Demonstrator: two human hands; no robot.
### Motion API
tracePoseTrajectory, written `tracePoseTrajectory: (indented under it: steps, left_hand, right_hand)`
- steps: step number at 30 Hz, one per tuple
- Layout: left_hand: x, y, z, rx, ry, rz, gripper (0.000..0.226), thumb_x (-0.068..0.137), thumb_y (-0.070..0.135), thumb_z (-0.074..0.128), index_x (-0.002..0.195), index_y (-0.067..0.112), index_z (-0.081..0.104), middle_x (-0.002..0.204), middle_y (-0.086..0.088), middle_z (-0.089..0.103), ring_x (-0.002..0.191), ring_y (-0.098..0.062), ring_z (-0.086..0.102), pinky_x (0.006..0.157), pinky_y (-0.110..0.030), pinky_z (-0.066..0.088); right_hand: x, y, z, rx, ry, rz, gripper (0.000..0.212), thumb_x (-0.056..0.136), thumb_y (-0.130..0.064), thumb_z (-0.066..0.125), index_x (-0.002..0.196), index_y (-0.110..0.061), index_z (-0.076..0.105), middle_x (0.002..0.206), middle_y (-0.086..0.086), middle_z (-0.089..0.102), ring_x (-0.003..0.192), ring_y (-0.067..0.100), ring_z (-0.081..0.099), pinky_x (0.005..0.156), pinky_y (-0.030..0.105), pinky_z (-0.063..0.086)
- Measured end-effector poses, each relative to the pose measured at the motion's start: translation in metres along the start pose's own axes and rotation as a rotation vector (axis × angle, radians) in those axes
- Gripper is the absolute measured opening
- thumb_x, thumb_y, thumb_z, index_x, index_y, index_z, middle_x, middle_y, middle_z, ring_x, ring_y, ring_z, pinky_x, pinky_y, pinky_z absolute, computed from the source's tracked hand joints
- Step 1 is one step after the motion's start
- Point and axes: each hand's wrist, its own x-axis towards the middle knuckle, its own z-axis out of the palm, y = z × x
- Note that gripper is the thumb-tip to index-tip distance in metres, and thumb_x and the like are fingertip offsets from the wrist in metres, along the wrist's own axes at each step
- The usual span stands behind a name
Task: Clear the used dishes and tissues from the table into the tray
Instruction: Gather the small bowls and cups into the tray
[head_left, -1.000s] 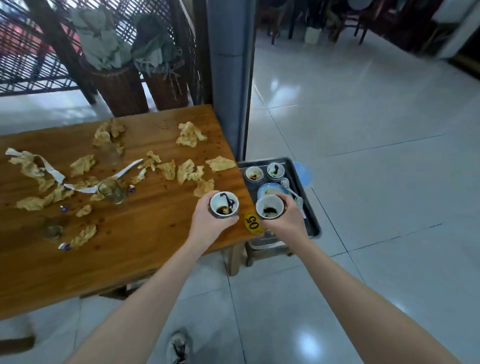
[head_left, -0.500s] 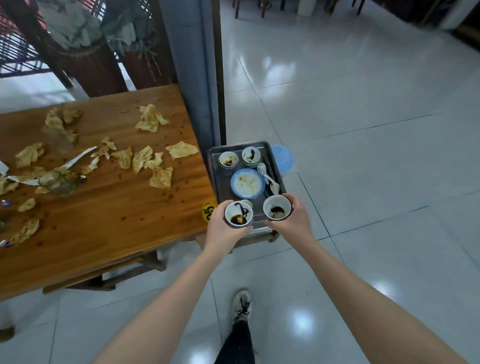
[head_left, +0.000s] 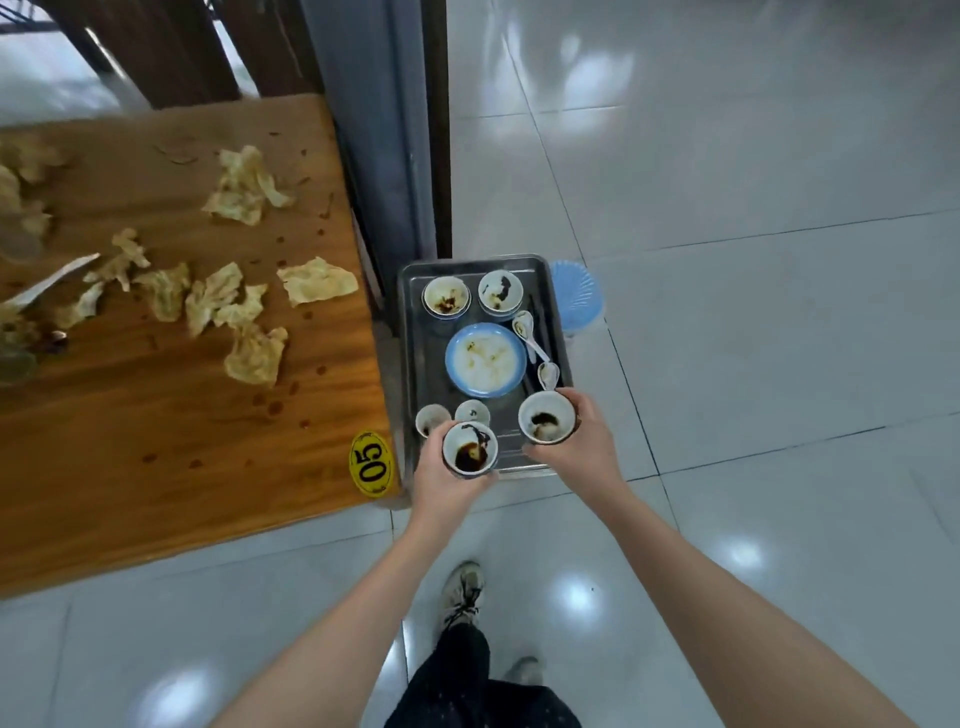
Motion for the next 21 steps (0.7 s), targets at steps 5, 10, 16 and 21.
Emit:
tracePoseTrajectory:
  steps: [5, 10, 16, 21]
  left_hand:
    - [0.020, -0.039, 0.014, -0.044, 0.095, -0.099, 0.068, 0.060, 0.001, 0.085, 0.110, 0.033, 0.051, 0.106, 0.015, 0.061, 0.096, 0.010, 0.056, 0.075, -0.003, 0.042]
    - [0.046, -0.087, 0.023, -0.003, 0.216, -0.164, 0.071, 0.061, 0.003, 0.086, 0.117, 0.025, 0.050, 0.106, 0.014, 0.058, 0.100, -0.007, 0.055, 0.078, -0.006, 0.040]
    - [0.076, -0.134, 0.026, 0.104, 0.200, -0.172, 0.073, 0.059, 0.006, 0.087, 0.114, 0.033, 0.047, 0.100, 0.024, 0.055, 0.090, 0.013, 0.053, 0.069, 0.004, 0.035]
    - [0.088, -0.166, 0.032, 0.169, 0.218, -0.182, 0.069, 0.060, 0.017, 0.088, 0.116, 0.031, 0.049, 0.095, 0.028, 0.054, 0.086, 0.006, 0.052, 0.069, 0.004, 0.035]
  right_hand:
    - [0.031, 0.037, 0.029, -0.106, -0.106, -0.023, 0.068, 0.053, -0.022, 0.085, 0.111, -0.033, 0.052, 0.098, -0.015, 0.062, 0.096, 0.013, 0.060, 0.084, 0.041, 0.049]
    - [0.052, 0.085, 0.070, -0.114, -0.181, -0.038, 0.069, 0.053, -0.021, 0.085, 0.114, -0.032, 0.052, 0.098, -0.019, 0.060, 0.099, 0.013, 0.058, 0.087, 0.036, 0.048]
    - [0.074, 0.131, 0.114, -0.092, -0.230, -0.024, 0.066, 0.056, -0.017, 0.085, 0.112, -0.029, 0.053, 0.099, -0.015, 0.062, 0.094, 0.008, 0.058, 0.074, 0.018, 0.043]
    - [0.079, 0.152, 0.145, -0.076, -0.233, 0.005, 0.067, 0.056, -0.016, 0.084, 0.114, -0.028, 0.053, 0.103, -0.011, 0.062, 0.095, 0.009, 0.058, 0.075, 0.021, 0.045]
